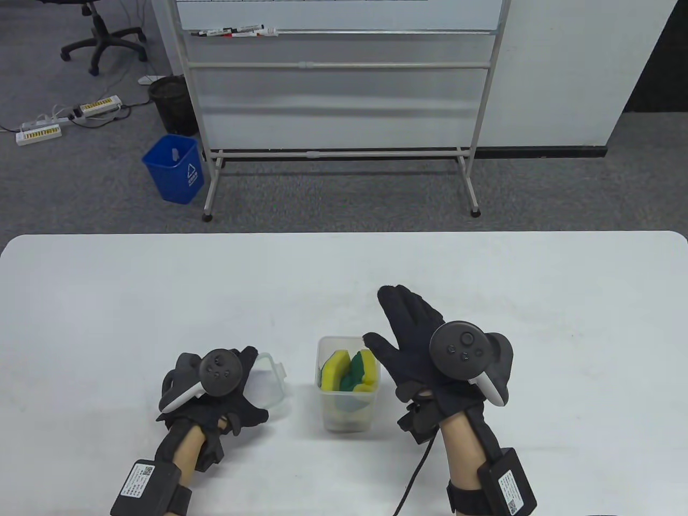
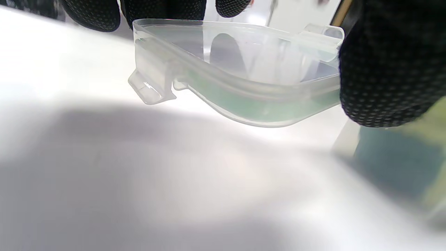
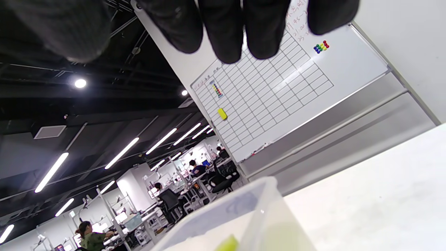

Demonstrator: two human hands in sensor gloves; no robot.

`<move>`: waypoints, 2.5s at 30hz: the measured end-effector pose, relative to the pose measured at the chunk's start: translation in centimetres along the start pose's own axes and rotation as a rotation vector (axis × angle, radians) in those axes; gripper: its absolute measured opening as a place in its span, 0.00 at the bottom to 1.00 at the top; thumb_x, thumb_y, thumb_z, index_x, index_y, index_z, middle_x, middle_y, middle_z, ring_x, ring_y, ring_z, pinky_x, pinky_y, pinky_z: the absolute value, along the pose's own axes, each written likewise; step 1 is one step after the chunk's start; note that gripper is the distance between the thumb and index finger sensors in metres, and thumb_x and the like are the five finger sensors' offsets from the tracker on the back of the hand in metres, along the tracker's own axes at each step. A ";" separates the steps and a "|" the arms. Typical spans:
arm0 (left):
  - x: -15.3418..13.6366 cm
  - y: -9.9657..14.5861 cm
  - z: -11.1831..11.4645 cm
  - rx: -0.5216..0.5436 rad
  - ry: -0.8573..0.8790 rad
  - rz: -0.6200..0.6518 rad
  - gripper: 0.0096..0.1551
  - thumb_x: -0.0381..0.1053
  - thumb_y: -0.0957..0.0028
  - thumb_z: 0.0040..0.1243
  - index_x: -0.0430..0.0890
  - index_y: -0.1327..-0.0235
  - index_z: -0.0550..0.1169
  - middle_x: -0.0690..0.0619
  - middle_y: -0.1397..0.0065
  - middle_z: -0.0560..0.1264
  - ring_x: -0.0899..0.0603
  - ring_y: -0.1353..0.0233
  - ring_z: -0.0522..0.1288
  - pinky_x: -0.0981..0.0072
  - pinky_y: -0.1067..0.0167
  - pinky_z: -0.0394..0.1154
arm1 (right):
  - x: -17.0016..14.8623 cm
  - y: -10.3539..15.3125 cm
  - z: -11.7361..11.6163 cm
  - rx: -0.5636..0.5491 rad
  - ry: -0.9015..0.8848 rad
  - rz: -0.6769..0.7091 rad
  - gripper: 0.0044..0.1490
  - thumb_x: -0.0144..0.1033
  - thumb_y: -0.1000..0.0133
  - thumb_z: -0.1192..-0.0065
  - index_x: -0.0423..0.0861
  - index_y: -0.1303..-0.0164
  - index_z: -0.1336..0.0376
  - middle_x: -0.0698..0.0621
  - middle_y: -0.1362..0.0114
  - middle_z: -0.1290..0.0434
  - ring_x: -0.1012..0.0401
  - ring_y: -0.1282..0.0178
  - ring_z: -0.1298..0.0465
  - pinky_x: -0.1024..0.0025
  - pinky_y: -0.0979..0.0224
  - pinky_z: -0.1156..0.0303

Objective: Squeeze sponges into plastic airtight container

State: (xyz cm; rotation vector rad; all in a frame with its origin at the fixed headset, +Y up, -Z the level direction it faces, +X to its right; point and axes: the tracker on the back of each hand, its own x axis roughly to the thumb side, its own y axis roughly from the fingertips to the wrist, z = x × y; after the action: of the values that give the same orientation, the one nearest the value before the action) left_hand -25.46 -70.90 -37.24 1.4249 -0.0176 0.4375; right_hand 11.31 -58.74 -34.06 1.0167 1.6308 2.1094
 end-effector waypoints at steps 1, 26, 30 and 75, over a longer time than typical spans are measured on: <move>0.5 0.6 -1.4 0.083 0.019 0.015 0.74 0.72 0.70 0.77 0.44 0.21 0.51 0.33 0.17 0.54 0.27 0.21 0.57 0.26 0.26 0.60 | 0.1 0.0 0.1 -0.005 0.001 0.002 0.54 0.68 0.48 0.44 0.52 0.14 0.49 0.45 0.11 0.42 0.44 0.12 0.41 0.35 0.18 0.47; 16.0 0.1 -6.6 0.371 -0.055 0.390 0.72 0.71 0.68 0.76 0.46 0.20 0.50 0.35 0.16 0.52 0.29 0.19 0.54 0.26 0.25 0.59 | 2.2 0.9 0.0 -0.027 -0.087 -0.222 0.43 0.58 0.51 0.27 0.40 0.33 0.29 0.47 0.43 0.16 0.54 0.50 0.15 0.52 0.38 0.24; 16.2 0.2 -6.5 0.381 -0.070 0.397 0.72 0.71 0.67 0.76 0.46 0.20 0.50 0.35 0.15 0.51 0.29 0.19 0.54 0.26 0.25 0.59 | 1.9 0.5 -0.5 -0.003 -0.074 -0.225 0.41 0.55 0.51 0.25 0.41 0.34 0.28 0.49 0.47 0.15 0.56 0.53 0.15 0.53 0.38 0.23; 8.2 -2.4 -4.9 0.221 0.675 0.043 0.41 0.61 0.52 0.69 0.42 0.31 0.72 0.53 0.62 0.87 0.52 0.68 0.87 0.61 0.65 0.87 | -1.4 -0.2 -1.3 0.063 -0.018 -0.369 0.33 0.57 0.51 0.27 0.42 0.52 0.20 0.54 0.62 0.14 0.58 0.65 0.15 0.54 0.42 0.22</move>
State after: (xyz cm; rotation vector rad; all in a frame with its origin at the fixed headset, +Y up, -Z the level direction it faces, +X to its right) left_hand -18.36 -64.08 -38.04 1.4298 0.5596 0.9600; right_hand 11.39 -60.47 -34.91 0.6833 1.7311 1.8104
